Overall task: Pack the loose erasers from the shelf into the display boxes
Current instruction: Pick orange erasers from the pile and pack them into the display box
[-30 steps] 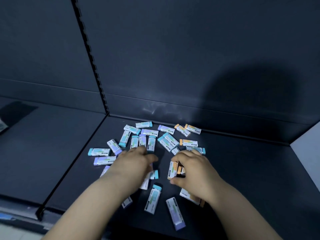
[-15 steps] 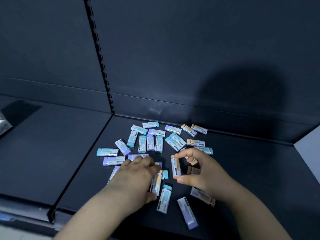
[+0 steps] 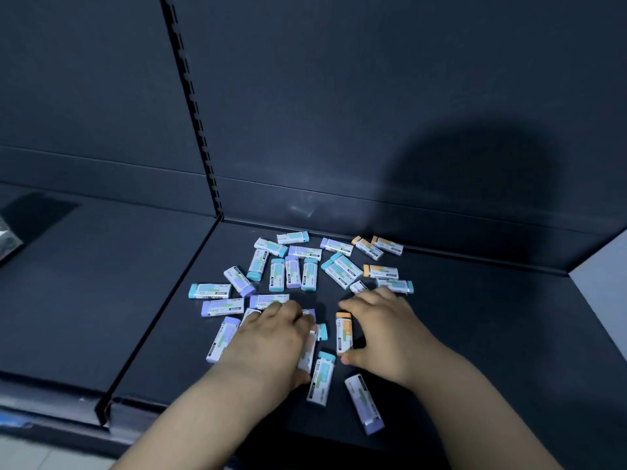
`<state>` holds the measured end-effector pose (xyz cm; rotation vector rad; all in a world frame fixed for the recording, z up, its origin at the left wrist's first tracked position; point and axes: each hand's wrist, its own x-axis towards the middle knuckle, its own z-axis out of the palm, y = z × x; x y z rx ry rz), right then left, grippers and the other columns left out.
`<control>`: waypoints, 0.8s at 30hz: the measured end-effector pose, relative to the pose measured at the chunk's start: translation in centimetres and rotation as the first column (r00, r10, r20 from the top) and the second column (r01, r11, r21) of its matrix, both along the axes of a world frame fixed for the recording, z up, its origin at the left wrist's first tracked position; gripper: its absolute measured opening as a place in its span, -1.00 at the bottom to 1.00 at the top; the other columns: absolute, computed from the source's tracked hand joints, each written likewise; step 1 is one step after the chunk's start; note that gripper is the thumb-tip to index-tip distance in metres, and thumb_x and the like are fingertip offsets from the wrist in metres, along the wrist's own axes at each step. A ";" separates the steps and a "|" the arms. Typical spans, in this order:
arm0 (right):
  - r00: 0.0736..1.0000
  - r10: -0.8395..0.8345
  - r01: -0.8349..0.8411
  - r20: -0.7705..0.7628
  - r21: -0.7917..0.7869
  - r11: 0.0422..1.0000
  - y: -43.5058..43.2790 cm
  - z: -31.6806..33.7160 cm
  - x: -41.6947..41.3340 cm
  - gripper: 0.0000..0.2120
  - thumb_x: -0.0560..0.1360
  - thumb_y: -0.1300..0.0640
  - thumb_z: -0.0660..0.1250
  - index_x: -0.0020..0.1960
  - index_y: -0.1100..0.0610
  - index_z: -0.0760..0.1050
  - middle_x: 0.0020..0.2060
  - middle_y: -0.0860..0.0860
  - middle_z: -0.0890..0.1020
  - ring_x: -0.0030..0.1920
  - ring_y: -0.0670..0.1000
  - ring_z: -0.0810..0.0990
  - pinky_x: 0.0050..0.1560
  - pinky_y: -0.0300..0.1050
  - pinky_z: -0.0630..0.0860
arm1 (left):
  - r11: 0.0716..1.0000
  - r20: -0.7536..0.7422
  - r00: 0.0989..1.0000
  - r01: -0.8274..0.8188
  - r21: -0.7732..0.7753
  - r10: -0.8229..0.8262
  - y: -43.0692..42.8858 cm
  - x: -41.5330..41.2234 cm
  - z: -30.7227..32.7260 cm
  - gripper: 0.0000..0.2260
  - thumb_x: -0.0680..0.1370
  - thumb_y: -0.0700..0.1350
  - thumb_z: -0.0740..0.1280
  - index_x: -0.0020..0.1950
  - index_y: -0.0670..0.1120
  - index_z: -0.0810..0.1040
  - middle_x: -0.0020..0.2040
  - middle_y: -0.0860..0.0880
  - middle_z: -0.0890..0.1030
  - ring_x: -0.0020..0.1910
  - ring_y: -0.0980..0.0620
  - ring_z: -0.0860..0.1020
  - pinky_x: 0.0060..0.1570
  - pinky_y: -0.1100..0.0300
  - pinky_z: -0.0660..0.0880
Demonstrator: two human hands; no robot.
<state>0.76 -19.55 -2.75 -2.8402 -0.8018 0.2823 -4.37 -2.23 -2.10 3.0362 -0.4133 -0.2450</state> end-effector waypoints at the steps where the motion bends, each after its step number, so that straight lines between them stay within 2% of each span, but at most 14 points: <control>1: 1.000 0.005 -0.005 0.012 -0.012 1.000 0.1 0.0 0.1 -0.27 0.36 -0.16 0.40 0.43 0.00 0.22 0.31 -0.09 0.36 0.31 -0.01 0.20 0.31 -0.11 0.17 | 1.000 0.006 1.000 0.002 0.007 -0.002 -0.1 0.0 0.0 -0.40 0.50 0.10 0.30 0.47 0.04 0.14 0.37 0.03 0.21 0.38 0.02 0.19 0.35 0.13 0.17; 8: 0.998 0.018 -0.019 0.061 0.011 1.000 0.5 0.0 0.1 -0.35 0.33 -0.18 0.40 0.35 -0.03 0.32 0.22 -0.09 0.41 0.26 -0.02 0.25 0.28 -0.13 0.23 | 0.999 0.029 0.999 0.019 0.036 -0.020 0.0 0.0 0.1 -0.40 0.49 0.13 0.28 0.47 0.04 0.16 0.36 0.03 0.23 0.36 0.02 0.21 0.33 0.14 0.16; 11: 0.994 0.007 -0.016 0.111 0.080 0.997 0.7 0.7 -0.5 -0.38 0.34 -0.15 0.39 0.34 -0.03 0.33 0.20 -0.11 0.42 0.26 -0.03 0.24 0.28 -0.15 0.21 | 1.000 0.094 0.996 -0.003 -0.020 0.005 1.0 -0.2 0.4 -0.37 0.47 0.19 0.27 0.47 0.05 0.16 0.35 0.07 0.23 0.36 0.04 0.21 0.32 0.17 0.15; 13: 0.991 0.014 -0.031 0.135 0.121 0.992 1.3 1.5 -1.0 -0.39 0.35 -0.15 0.39 0.34 -0.04 0.33 0.20 -0.13 0.40 0.26 -0.06 0.22 0.29 -0.18 0.18 | 0.997 0.154 0.988 -0.001 -0.081 0.013 2.1 -0.3 0.4 -0.34 0.42 0.18 0.35 0.45 0.02 0.25 0.32 0.06 0.31 0.32 0.02 0.30 0.30 0.14 0.24; 15: 0.988 0.029 -0.051 0.151 0.142 0.989 2.3 2.1 -1.4 -0.41 0.35 -0.16 0.38 0.33 -0.05 0.32 0.20 -0.15 0.38 0.26 -0.07 0.22 0.32 -0.18 0.14 | 0.992 0.225 0.974 0.047 -0.116 -0.019 3.5 0.1 0.3 -0.32 0.23 0.12 0.52 0.30 -0.07 0.48 0.13 0.00 0.50 0.11 -0.07 0.51 0.08 0.04 0.48; 17: 0.985 0.039 -0.062 0.166 0.137 0.989 3.9 2.5 -1.7 -0.41 0.35 -0.15 0.38 0.32 -0.06 0.30 0.19 -0.16 0.36 0.26 -0.07 0.22 0.34 -0.16 0.14 | 0.983 0.296 0.955 0.073 -0.167 -0.021 5.3 0.6 -0.2 -0.33 0.07 0.07 0.59 0.13 -0.13 0.59 -0.05 -0.02 0.57 -0.11 -0.08 0.59 -0.18 0.05 0.59; 21: 0.982 0.015 -0.037 0.188 0.114 0.993 8.1 2.4 -2.0 -0.43 0.35 -0.14 0.37 0.30 -0.08 0.30 0.21 -0.14 0.38 0.25 -0.05 0.24 0.29 -0.12 0.21 | 0.976 0.315 0.949 0.088 -0.198 -0.022 9.4 0.8 -0.3 -0.35 0.09 0.07 0.58 0.12 -0.13 0.58 -0.07 -0.04 0.59 -0.12 -0.08 0.58 -0.19 0.04 0.59; 24: 0.981 -0.037 0.013 0.193 0.127 0.992 12.3 1.8 -2.4 -0.43 0.33 -0.14 0.39 0.29 -0.08 0.32 0.19 -0.14 0.39 0.25 -0.04 0.26 0.24 -0.15 0.21 | 0.986 0.326 0.944 0.101 -0.134 -0.053 14.2 0.6 -0.3 -0.43 0.10 0.12 0.55 0.03 -0.09 0.60 -0.12 -0.02 0.60 -0.17 -0.08 0.59 -0.22 0.05 0.58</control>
